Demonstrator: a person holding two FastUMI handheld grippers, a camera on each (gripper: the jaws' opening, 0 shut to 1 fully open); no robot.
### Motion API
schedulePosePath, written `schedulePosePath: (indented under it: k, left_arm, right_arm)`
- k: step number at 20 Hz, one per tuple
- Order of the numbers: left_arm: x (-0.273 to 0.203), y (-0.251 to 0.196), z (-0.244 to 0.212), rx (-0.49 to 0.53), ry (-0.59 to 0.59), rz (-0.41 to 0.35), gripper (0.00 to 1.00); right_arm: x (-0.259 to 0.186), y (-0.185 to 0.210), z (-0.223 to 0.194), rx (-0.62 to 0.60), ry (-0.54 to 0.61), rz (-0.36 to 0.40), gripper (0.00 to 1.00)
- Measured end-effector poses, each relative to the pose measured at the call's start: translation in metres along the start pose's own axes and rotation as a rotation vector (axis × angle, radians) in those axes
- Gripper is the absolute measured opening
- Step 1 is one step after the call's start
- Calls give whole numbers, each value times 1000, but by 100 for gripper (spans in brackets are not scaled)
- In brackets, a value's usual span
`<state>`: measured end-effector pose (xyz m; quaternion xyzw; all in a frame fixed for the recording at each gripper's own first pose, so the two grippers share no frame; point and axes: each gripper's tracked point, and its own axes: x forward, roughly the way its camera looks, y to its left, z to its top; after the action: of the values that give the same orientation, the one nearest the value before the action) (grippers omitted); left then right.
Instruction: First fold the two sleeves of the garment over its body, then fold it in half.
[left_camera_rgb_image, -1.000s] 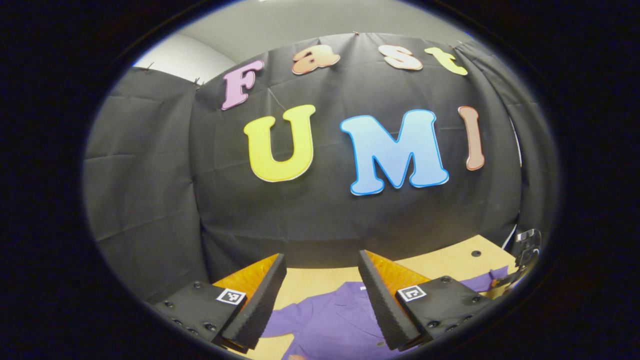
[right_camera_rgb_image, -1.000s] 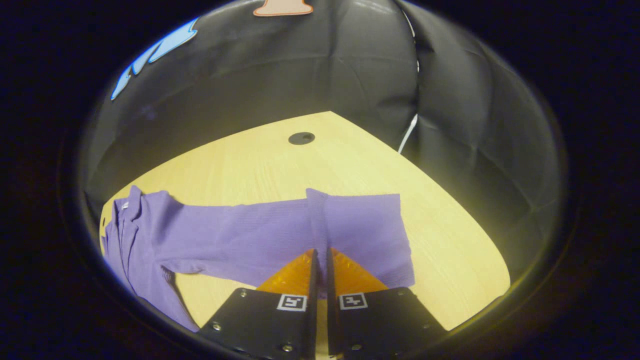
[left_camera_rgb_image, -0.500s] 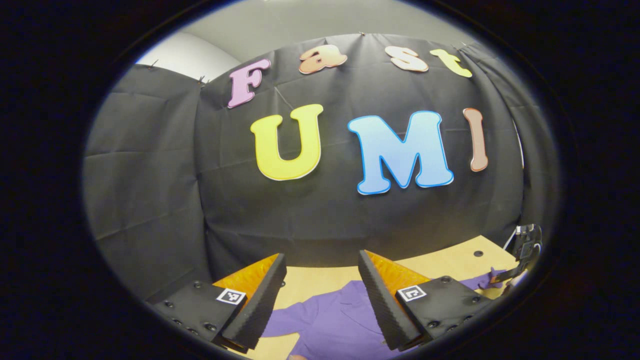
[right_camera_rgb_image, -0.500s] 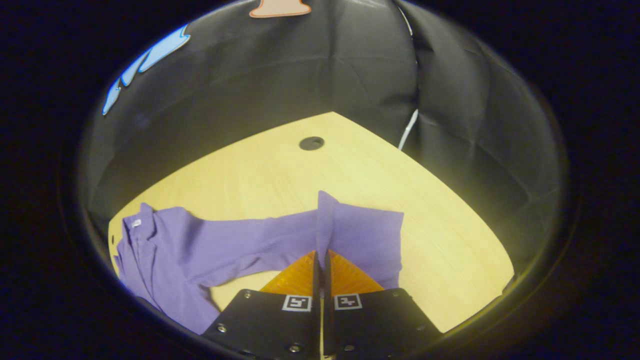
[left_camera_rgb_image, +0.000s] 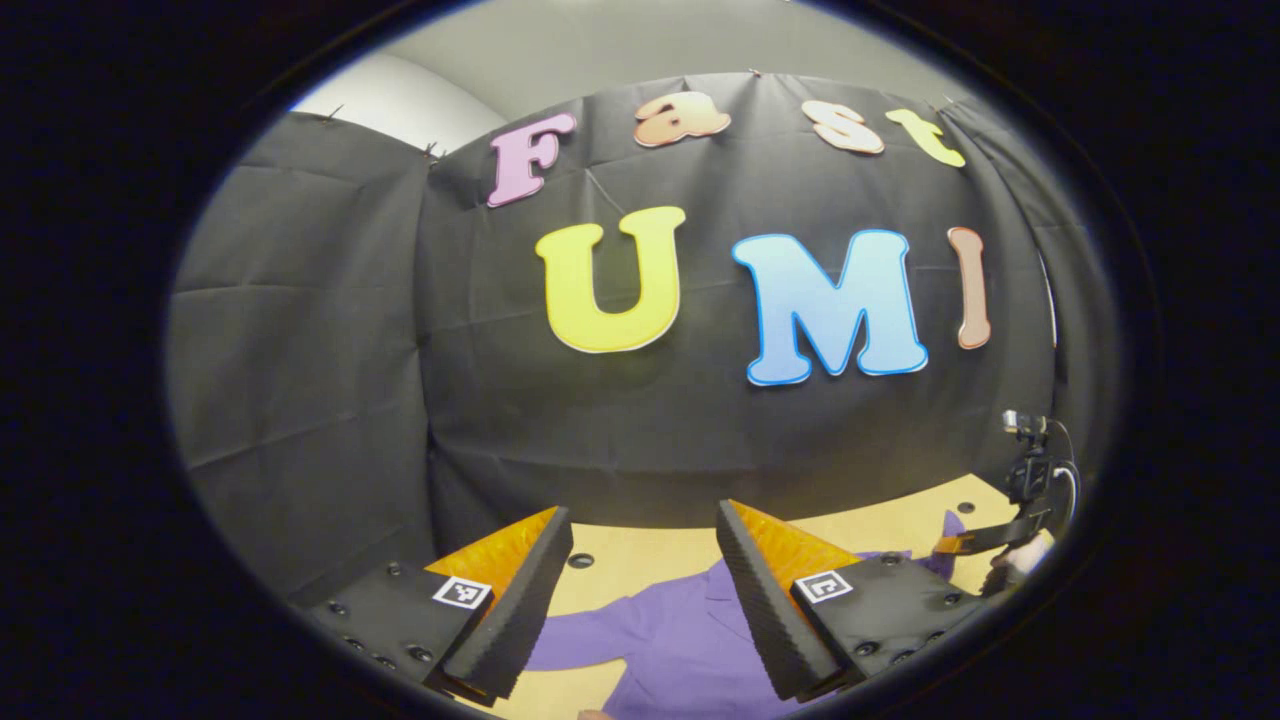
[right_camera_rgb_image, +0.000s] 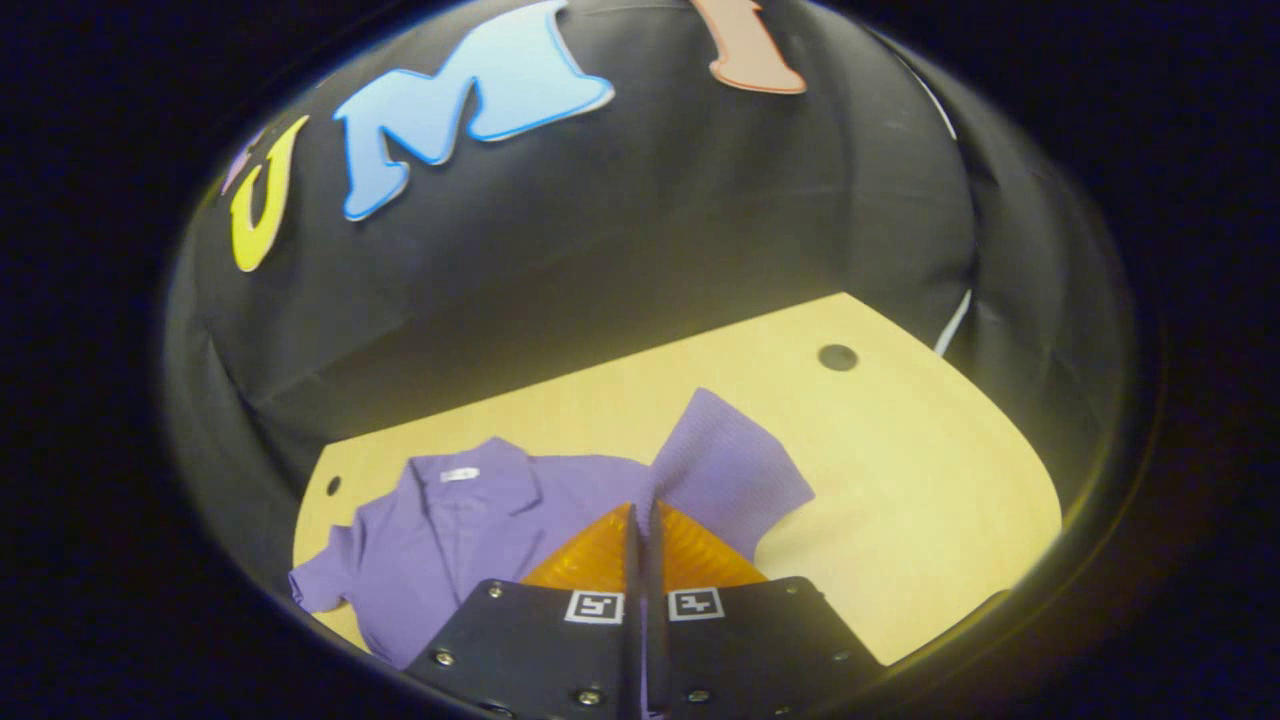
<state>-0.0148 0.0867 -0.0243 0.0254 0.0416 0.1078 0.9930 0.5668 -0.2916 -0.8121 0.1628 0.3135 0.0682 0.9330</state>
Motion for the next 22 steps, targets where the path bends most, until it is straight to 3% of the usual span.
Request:
schedulePosePath:
  k: [4, 10, 20, 22]
  left_arm:
    - [-5, 43, -10, 1, 10, 28, 96]
    - [-10, 109, -20, 21, 12, 81, 96]
    - [-17, 178, -45, 4, 36, 168, 96]
    - [-18, 184, -49, 1, 37, 177, 96]
  right_arm:
    - [-1, 72, -1, -51, -9, 77, 2]
    - [9, 155, -35, -162, 40, 150, 2]
    - [16, 239, -98, -354, 150, 228, 2]
    - [16, 250, -110, -376, 185, 252, 9]
